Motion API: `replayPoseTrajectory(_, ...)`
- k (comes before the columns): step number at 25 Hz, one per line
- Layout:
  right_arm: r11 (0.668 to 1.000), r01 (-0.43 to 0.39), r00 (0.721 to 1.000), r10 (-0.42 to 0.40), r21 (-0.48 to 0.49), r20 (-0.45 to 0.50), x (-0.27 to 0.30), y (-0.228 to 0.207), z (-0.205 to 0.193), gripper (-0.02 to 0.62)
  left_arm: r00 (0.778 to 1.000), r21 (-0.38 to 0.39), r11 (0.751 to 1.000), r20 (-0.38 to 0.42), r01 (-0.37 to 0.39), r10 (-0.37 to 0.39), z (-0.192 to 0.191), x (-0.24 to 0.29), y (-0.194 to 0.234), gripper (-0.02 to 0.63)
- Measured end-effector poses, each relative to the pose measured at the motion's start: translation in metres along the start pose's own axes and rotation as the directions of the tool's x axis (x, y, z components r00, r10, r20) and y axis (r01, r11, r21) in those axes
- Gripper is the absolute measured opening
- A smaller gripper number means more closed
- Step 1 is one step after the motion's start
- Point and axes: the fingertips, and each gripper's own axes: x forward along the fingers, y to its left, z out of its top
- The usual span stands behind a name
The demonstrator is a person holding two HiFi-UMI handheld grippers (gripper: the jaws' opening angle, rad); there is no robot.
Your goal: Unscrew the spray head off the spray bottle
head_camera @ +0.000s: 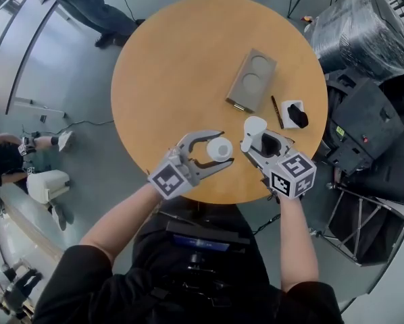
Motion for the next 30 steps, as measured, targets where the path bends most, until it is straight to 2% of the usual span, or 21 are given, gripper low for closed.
replayPoseTrajectory(6,0.998,0.018,0.999,-0.015,0.063,-0.049,0.046,-0.027,-0.055,0.236,0.999,-0.020,0.999,-0.025,-0.027,0.027,-0.061,0.008,0.021,0.307)
replayPoseTrajectory(11,0.993,0.053,0.995,-0.043,0.108,-0.087,0.074,-0.053,-0.103,0.236,0.999,-0.050,0.997,-0.005,-0.051,0.051,-0.103,0.021,0.038,0.307)
replayPoseTrajectory(19,0.982,0.128,0.980,-0.104,0.139,-0.167,0.109,-0.098,-0.161,0.236,0.998,-0.066,0.996,-0.032,-0.055,0.053,-0.173,0.044,0.048,0.307)
replayPoseTrajectory(24,0.973,0.208,0.953,-0.177,0.104,-0.247,0.129,-0.131,-0.191,0.236,0.998,-0.057,0.996,-0.013,-0.068,0.067,-0.211,0.063,0.061,0.307)
replayPoseTrajectory(30,0.969,0.239,0.930,-0.209,0.066,-0.302,0.143,-0.146,-0.219,0.236,0.997,-0.047,0.996,-0.036,-0.070,0.068,-0.251,0.078,0.066,0.307)
